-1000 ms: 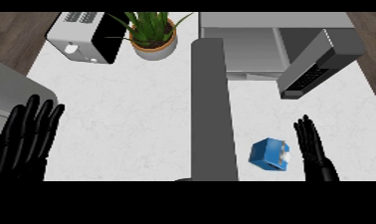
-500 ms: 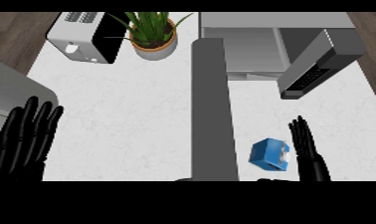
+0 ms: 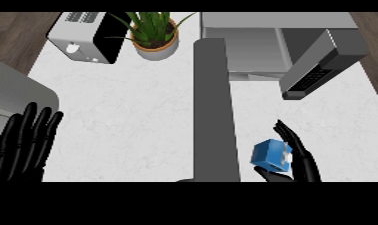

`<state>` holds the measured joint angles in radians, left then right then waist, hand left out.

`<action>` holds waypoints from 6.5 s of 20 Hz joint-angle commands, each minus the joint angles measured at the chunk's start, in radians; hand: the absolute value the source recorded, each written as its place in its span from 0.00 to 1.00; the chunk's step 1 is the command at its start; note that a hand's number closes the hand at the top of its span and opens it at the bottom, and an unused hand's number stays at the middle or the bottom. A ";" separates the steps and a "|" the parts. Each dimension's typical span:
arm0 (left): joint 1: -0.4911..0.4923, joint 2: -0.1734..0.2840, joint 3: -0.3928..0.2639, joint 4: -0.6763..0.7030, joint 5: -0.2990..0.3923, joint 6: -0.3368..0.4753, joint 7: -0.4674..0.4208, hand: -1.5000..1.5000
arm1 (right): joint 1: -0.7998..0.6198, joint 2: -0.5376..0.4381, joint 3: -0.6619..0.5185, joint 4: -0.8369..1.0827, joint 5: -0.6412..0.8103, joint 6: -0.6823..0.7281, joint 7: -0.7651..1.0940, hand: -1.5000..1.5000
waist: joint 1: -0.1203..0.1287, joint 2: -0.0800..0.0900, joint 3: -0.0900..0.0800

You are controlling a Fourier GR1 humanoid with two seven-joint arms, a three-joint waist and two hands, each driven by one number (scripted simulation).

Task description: Pick up the milk, place it into the microwave and close the microwave

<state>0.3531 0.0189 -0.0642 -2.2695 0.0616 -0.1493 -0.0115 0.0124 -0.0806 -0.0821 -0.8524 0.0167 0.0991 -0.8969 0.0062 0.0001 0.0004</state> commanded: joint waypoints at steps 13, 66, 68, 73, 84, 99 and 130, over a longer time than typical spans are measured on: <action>0.022 0.002 0.018 -0.002 0.011 -0.013 -0.026 0.00 | 0.028 0.023 0.145 -0.130 0.050 0.118 -0.113 1.00 | -0.008 -0.003 -0.001; -0.075 0.057 0.170 0.122 0.095 -0.120 -0.005 0.00 | -0.975 -0.169 -0.047 0.685 0.253 -0.833 0.297 0.00 | 0.088 0.041 0.002; -0.049 0.041 0.153 0.133 0.076 -0.127 -0.034 0.00 | -0.983 -0.154 -0.023 0.719 0.279 -0.824 0.298 0.00 | 0.097 0.040 0.002; -0.065 0.039 0.139 0.123 0.043 -0.111 -0.022 0.00 | -1.032 -0.111 -0.005 0.765 0.300 -0.796 0.335 0.00 | 0.101 0.040 0.003; -0.043 0.054 0.158 0.110 0.057 -0.134 -0.036 0.00 | -1.080 -0.110 -0.043 0.761 0.272 -0.771 0.361 0.00 | 0.084 0.032 0.002; -0.012 0.018 0.092 0.074 0.009 -0.126 -0.020 0.00 | -1.008 -0.179 -0.121 0.716 0.217 -0.811 0.226 0.00 | 0.060 0.027 0.003; 0.014 -0.018 -0.013 0.056 -0.052 -0.046 0.003 0.00 | -0.744 -0.125 -0.220 0.631 0.064 -0.343 0.090 0.00 | -0.005 0.001 0.000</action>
<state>0.4064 0.0085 -0.0461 -2.2156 0.0254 -0.2388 -0.0455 -0.8079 -0.2059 -0.2904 -0.2327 0.0973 -0.2464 -0.8153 0.0222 -0.0092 -0.0107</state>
